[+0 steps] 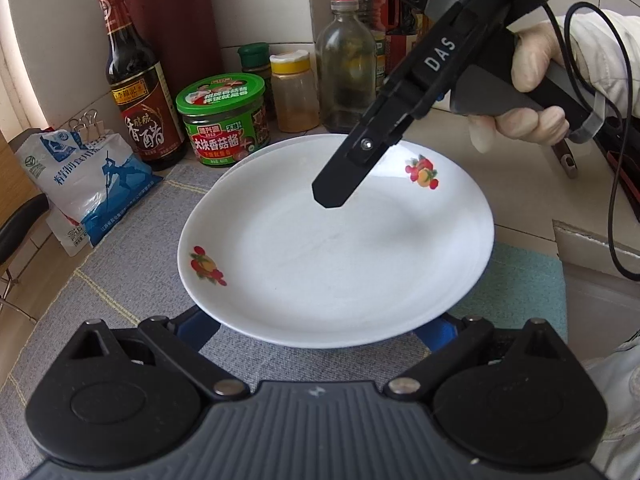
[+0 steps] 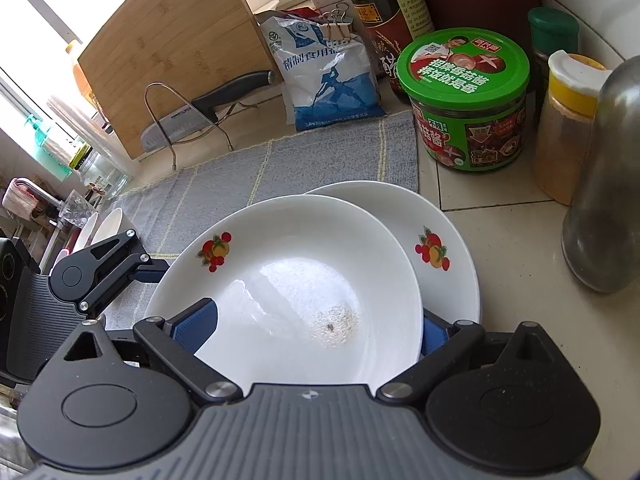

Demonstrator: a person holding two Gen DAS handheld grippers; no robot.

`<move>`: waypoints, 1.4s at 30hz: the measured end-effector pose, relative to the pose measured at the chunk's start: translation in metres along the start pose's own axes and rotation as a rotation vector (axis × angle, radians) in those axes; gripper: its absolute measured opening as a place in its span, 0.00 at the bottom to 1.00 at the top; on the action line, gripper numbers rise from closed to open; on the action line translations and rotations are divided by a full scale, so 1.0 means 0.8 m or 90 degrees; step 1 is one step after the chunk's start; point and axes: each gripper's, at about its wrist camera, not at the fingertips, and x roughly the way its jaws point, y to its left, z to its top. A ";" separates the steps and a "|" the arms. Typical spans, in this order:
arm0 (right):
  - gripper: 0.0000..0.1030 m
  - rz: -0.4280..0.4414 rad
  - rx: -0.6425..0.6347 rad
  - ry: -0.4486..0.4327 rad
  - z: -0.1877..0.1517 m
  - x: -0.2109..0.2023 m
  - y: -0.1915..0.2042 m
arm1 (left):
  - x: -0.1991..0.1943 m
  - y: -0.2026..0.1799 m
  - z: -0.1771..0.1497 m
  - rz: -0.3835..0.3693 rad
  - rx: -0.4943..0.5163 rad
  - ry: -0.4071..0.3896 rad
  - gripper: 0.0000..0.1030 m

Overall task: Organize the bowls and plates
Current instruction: 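Lower the plate onto the stack and open the right gripper, then withdraw the right tool from the stack while the left tool moves to the white bowls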

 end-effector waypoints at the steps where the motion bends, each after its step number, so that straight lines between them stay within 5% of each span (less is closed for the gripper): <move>1: 0.99 -0.003 0.002 0.000 -0.001 -0.001 -0.001 | 0.001 0.002 -0.001 -0.001 -0.001 0.000 0.96; 30: 1.00 -0.073 0.026 -0.019 -0.026 -0.039 0.013 | 0.002 0.009 -0.002 -0.002 0.024 -0.011 0.95; 42: 1.00 -0.151 -0.002 -0.027 -0.044 -0.048 0.036 | -0.023 0.012 -0.012 0.030 -0.009 -0.034 0.95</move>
